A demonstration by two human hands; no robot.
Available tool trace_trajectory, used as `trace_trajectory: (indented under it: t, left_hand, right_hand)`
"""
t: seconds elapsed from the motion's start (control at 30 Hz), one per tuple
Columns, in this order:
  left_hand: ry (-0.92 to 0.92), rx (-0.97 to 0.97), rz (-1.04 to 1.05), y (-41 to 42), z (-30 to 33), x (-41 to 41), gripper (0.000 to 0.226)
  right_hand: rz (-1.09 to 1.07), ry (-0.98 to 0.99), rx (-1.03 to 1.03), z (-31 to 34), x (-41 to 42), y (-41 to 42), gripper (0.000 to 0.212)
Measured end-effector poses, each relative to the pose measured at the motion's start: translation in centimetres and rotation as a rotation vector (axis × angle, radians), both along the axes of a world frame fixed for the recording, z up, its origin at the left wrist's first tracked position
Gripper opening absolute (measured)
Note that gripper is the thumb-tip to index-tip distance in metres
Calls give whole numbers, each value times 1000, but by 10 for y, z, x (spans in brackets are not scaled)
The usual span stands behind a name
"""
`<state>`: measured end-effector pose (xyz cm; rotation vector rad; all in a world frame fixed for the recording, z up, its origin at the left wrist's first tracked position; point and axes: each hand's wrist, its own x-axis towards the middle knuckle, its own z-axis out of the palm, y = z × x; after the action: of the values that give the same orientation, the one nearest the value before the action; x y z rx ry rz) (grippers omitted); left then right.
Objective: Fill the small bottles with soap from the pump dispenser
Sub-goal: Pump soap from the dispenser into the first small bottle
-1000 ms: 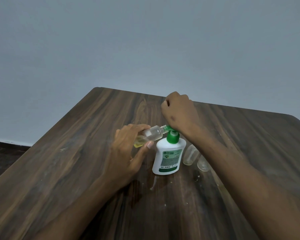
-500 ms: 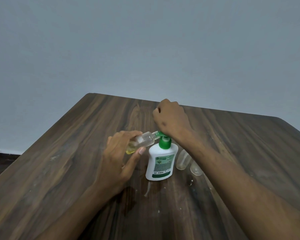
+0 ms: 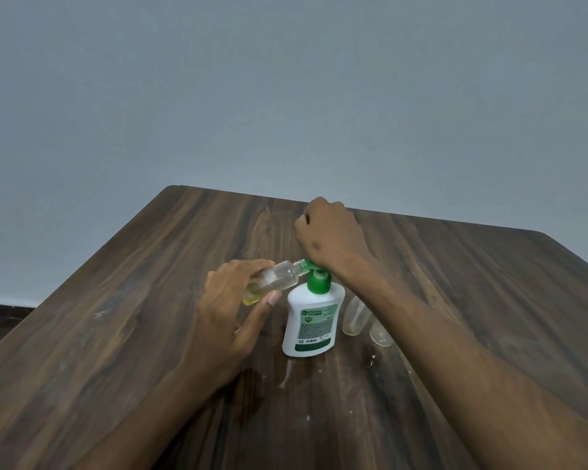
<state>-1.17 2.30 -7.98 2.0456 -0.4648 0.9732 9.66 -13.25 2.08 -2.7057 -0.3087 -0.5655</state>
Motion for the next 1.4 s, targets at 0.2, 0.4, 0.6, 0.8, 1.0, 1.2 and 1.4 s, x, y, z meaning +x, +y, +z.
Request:
trace_trajectory:
  t: [0.2,0.4,0.6,0.8,1.0,1.2,1.4]
  left_hand:
    - [-4,-3,0,1,-1,1,30]
    - [-3,10,10,1,0,2,30]
    - [1,40,6,1,0,1,31]
    - [-26,73,21,2,-4,2,32]
    - [-46,68,22,2,-8,6,31]
    - [-52,66,41,2,-8,6,31]
    - [-50,71,38,2,-7,6,30]
  right_hand:
    - [2,45,10,-4,3,-1,30]
    - [8,63,20,-5,6,0,28]
    - [2,-1,-14,-2,5,-2,32]
    - [9,-11,-8,-2,5,-3,34]
    - [-6,-29,-39,-1,2,-1,36]
    - [-2,10,-7,-5,8,-1,33]
    - [7,2,14,-9,10,-3,32]
